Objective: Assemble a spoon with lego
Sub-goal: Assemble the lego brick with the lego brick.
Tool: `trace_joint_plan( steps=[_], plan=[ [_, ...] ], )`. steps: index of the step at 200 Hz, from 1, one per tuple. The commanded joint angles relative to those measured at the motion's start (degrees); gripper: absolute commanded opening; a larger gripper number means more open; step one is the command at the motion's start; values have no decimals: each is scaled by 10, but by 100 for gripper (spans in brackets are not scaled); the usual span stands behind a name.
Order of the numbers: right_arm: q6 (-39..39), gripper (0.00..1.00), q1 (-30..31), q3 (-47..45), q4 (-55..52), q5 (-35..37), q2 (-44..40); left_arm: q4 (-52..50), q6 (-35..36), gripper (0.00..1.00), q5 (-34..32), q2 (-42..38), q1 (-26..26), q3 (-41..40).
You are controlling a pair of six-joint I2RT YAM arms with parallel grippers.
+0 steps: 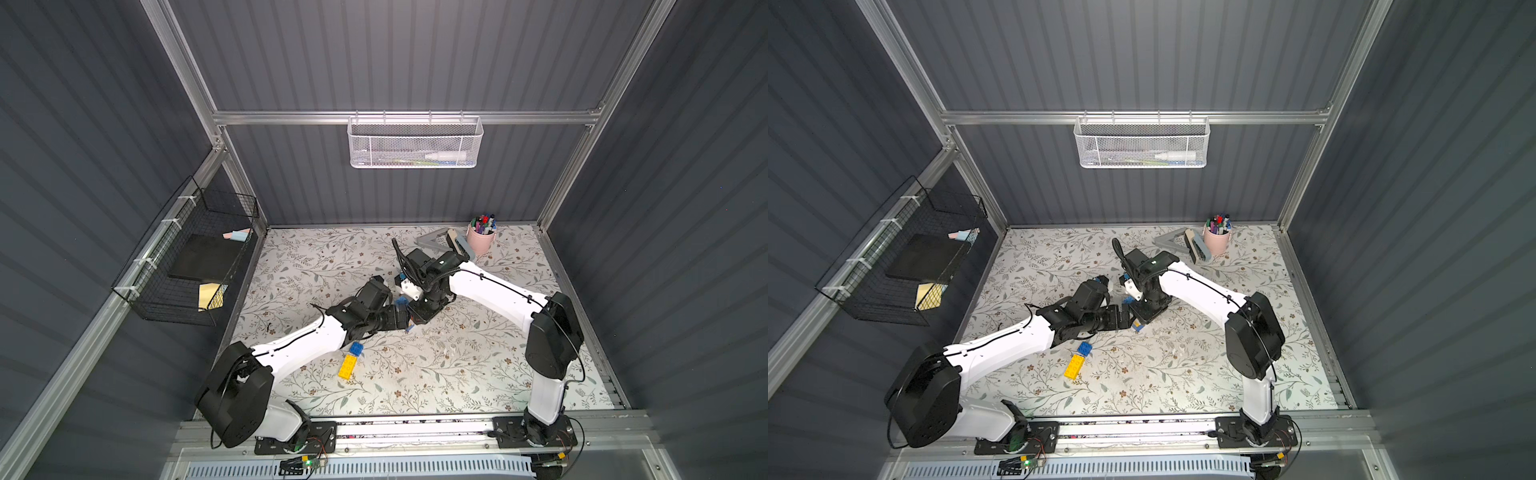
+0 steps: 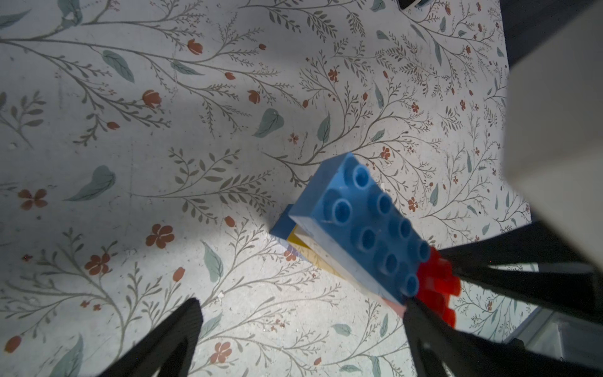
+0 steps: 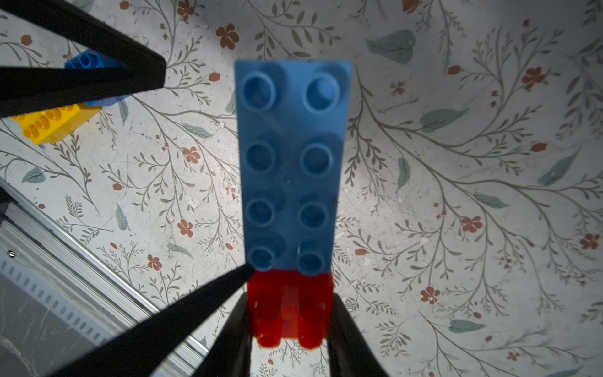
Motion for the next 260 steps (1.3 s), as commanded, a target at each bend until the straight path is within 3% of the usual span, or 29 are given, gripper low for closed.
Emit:
trace_joint_plan(
  steps=[1,104,197,260],
  plan=[
    [-7,26,5,14,-17,-3,15,15,-9,99,12,1,3,-6],
    [-10,26,12,36,-28,-2,36,50,-19,99,43,9,3,-8],
    [-8,27,14,42,-25,-12,42,10,-17,99,10,20,3,-17],
    [-6,34,15,52,-26,-16,42,3,-17,98,10,20,3,-18]
  ],
)
